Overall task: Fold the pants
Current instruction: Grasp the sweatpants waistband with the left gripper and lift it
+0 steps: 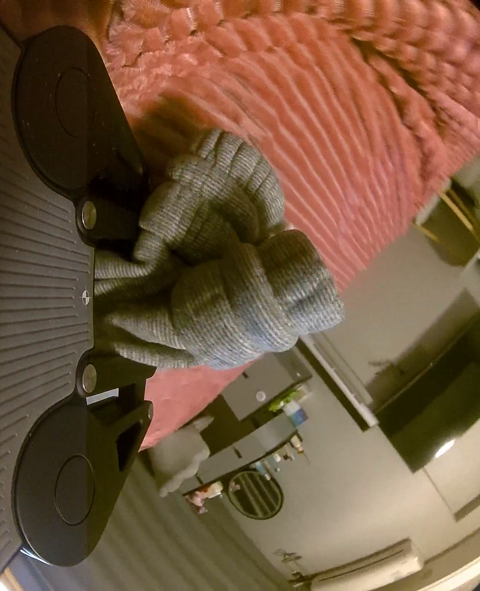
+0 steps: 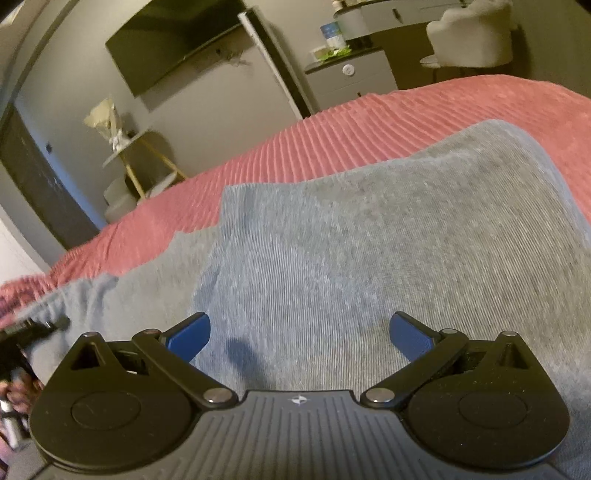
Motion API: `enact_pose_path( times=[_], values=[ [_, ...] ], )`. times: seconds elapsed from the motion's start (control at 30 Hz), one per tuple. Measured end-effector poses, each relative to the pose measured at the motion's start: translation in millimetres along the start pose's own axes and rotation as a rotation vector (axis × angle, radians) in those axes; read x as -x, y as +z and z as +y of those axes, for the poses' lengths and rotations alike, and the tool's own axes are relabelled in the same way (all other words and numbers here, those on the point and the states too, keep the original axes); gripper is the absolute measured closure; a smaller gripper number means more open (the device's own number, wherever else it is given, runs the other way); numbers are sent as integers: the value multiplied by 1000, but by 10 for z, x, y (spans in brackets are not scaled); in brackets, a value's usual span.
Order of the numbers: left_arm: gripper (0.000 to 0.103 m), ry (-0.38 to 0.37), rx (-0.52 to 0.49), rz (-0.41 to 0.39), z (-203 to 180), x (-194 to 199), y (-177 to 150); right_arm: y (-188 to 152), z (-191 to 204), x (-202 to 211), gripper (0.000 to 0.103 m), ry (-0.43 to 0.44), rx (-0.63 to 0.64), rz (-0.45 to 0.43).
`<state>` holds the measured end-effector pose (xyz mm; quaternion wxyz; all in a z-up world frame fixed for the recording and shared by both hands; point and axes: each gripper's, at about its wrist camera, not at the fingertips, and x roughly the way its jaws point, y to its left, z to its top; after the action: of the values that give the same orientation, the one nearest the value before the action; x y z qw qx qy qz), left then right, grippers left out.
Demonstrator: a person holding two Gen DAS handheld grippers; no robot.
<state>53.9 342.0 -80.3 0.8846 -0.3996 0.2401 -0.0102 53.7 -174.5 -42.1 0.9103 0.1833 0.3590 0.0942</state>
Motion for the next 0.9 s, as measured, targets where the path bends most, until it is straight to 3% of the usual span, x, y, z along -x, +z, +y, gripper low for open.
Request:
enact_pose_path(
  times=[0.1, 0.2, 0.3, 0.37, 0.43, 0.6, 0.73, 0.83, 0.87, 0.9],
  values=[
    [80, 0, -2, -10, -117, 89, -3, 31, 36, 31, 0, -11, 26, 20],
    [80, -17, -2, -25, -243, 190, -5, 49, -55, 185, 0, -24, -38, -43],
    [80, -53, -29, -38, -462, 267, 0, 63, -199, 346, 0, -110, -120, -116],
    [80, -93, -65, -36, -660, 311, -14, 50, -304, 337, 0, -216, -178, -85],
    [80, -138, -113, -28, -901, 349, -36, 64, -375, 299, 0, -210, -218, -42],
    [80, -265, -290, 14, -1799, 376, -221, 68, -520, 825, 0, -139, -342, -270],
    [80, -387, -421, 78, -2597, 266, -644, -14, -776, 1233, 0, -87, -503, -377],
    [77, -397, -552, 151, -3081, 36, -1184, -91, -918, 1469, 0, -78, -556, -445],
    [70, -386, -600, 190, -3216, -79, -1411, -109, -954, 1509, 0, -77, -565, -455],
    [55, -360, -638, 236, -3328, -225, -1689, -126, -983, 1524, 0, -74, -579, -458]
  ],
)
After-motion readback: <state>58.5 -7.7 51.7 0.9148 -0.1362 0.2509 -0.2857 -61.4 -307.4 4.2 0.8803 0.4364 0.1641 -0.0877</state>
